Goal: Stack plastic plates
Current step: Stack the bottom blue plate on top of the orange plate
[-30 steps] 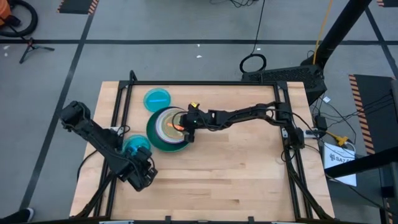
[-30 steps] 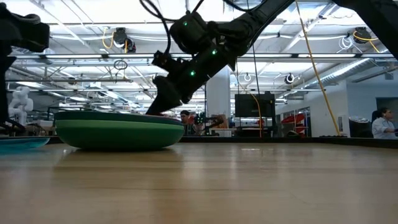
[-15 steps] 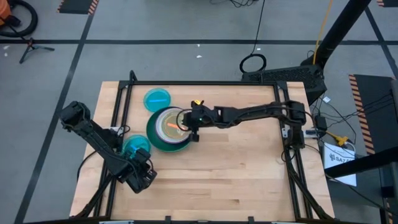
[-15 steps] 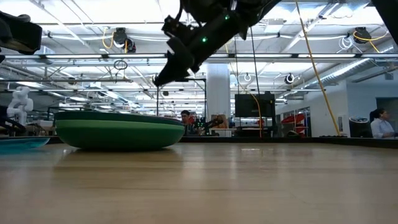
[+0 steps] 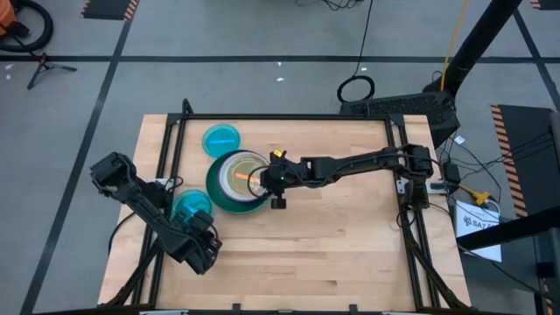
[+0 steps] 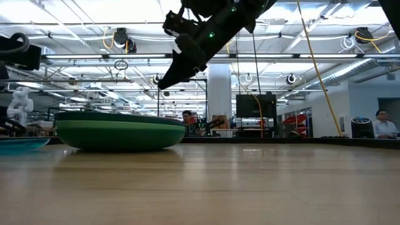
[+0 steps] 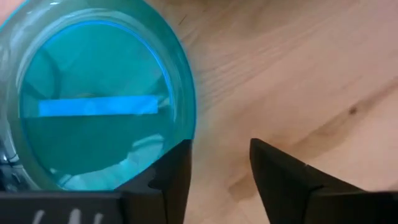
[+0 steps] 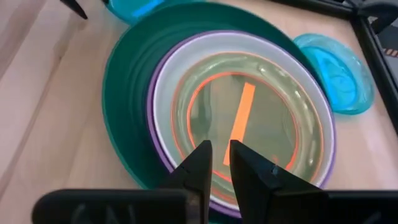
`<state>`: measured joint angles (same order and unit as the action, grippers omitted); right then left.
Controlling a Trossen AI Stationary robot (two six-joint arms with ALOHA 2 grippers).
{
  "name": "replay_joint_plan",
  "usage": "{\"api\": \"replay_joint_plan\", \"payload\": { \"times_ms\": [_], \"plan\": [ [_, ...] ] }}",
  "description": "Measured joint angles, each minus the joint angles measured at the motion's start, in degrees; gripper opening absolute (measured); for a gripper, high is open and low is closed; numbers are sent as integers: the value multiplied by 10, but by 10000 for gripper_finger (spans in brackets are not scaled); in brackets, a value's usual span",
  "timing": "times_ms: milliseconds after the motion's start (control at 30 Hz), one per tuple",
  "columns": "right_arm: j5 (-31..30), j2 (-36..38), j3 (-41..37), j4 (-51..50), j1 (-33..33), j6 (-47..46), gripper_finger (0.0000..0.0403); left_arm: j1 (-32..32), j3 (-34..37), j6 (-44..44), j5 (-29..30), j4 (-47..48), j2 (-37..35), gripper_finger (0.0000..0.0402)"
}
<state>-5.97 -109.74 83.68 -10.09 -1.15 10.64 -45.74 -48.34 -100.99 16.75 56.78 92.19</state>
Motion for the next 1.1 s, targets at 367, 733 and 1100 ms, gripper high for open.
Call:
{"api": "replay_joint_plan", "payload": {
  "times_ms": [367, 733, 1100],
  "plan": [
    [0, 24, 0, -45, 2, 1, 50, -1, -1, 0, 4, 2, 49, 195],
    [1, 31, 0, -69, 8, -9, 50, -2, 1, -1, 20, 6, 52, 100],
    [1, 44, 0, -125, 20, -9, 50, -13, -39, 15, 22, 3, 52, 8]
  ]
}}
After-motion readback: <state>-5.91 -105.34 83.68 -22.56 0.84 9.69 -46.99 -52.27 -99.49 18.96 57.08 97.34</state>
